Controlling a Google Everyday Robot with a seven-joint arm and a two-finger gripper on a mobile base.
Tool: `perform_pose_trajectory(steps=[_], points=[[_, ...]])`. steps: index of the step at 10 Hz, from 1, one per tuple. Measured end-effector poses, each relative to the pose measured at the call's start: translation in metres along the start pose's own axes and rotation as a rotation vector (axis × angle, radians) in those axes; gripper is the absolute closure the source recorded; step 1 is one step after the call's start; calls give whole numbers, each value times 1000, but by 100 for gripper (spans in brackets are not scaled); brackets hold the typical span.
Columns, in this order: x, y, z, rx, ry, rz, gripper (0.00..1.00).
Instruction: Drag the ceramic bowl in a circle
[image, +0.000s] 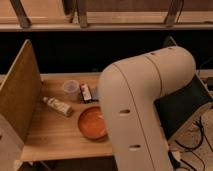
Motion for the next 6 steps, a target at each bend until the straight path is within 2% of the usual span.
perform_pose_trajectory(steps=[3, 4, 6], points=[[13, -17, -10, 24, -20, 43, 33], [24, -33, -21, 51, -41, 94, 33], [42, -52, -38, 72, -71, 173, 33]])
